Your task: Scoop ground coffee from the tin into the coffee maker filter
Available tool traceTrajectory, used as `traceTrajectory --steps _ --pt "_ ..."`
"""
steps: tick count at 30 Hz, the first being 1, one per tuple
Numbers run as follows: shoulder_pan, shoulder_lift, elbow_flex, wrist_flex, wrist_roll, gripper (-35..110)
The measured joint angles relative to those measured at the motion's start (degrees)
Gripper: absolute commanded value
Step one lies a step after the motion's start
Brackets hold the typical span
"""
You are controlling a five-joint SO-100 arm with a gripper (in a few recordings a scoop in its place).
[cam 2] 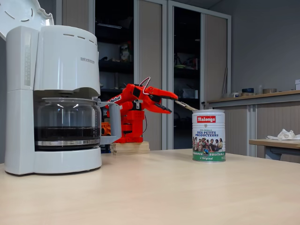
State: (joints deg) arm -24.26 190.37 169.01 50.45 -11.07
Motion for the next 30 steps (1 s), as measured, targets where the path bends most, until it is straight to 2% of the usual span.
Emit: traceTrajectory --steps 9,17,30 --pt "-3.9 0.0 -3.4 3.3 3.1 24" --pt "-7.7 0.0 -3.3 2.5 10.1 24" --pt "-9.6 0.5 0.0 -0.9 10.5 24"
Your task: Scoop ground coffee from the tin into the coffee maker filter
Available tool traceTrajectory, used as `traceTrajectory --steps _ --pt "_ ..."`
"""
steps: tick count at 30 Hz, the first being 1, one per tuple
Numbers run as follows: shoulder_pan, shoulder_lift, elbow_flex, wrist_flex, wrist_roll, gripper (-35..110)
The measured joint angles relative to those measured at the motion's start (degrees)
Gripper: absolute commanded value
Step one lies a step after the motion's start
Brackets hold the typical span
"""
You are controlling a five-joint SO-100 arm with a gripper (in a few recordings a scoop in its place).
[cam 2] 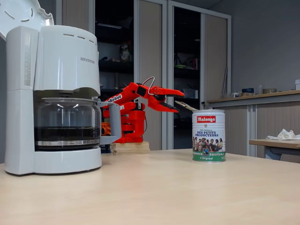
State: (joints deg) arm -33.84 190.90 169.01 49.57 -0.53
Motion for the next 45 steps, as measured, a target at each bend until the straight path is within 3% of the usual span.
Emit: traceTrajectory --steps 21,45 --pt "-2.0 -11.8 -8.3 4.0 -3.9 26" --pt "-2.9 -27.7 -14.2 -4.6 -2.8 25"
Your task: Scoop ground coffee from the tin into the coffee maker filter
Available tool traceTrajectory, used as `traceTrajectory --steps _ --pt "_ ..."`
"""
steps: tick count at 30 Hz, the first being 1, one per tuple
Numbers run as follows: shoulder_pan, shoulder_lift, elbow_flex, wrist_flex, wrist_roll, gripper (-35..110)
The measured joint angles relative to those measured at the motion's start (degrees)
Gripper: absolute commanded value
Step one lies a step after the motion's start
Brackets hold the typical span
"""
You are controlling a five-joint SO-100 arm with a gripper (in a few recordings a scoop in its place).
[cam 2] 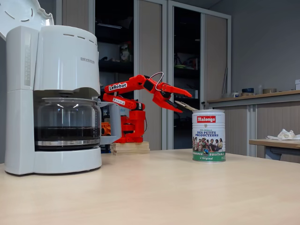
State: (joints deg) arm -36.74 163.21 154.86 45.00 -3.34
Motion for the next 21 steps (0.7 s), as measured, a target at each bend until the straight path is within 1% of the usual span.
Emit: traceTrajectory --steps 5,12,17,21 --pt "-0.1 -3.4 -1.2 -2.5 1.0 25" --pt "-0.1 -5.0 -1.2 -4.8 1.1 18" --pt "-0.1 -5.0 -1.2 -5.0 1.1 18" --pt "-0.1 -4.5 -0.9 -5.1 1.1 13"
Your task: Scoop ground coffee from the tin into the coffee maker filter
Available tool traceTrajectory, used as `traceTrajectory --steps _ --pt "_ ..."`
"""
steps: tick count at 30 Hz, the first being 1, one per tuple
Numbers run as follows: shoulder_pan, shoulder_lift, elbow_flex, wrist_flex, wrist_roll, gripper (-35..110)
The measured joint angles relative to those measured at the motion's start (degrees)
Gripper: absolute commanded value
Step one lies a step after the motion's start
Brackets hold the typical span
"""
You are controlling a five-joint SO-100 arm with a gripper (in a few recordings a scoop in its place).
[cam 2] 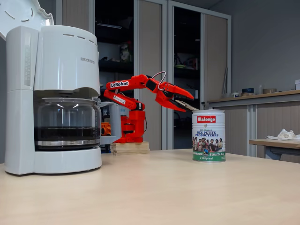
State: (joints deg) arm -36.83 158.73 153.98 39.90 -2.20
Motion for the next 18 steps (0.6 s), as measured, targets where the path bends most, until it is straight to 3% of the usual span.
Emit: traceTrajectory --steps 6,18 --pt "0.0 1.2 1.1 -1.6 0.9 0" --pt "-1.8 2.4 1.9 -2.4 -0.8 0"
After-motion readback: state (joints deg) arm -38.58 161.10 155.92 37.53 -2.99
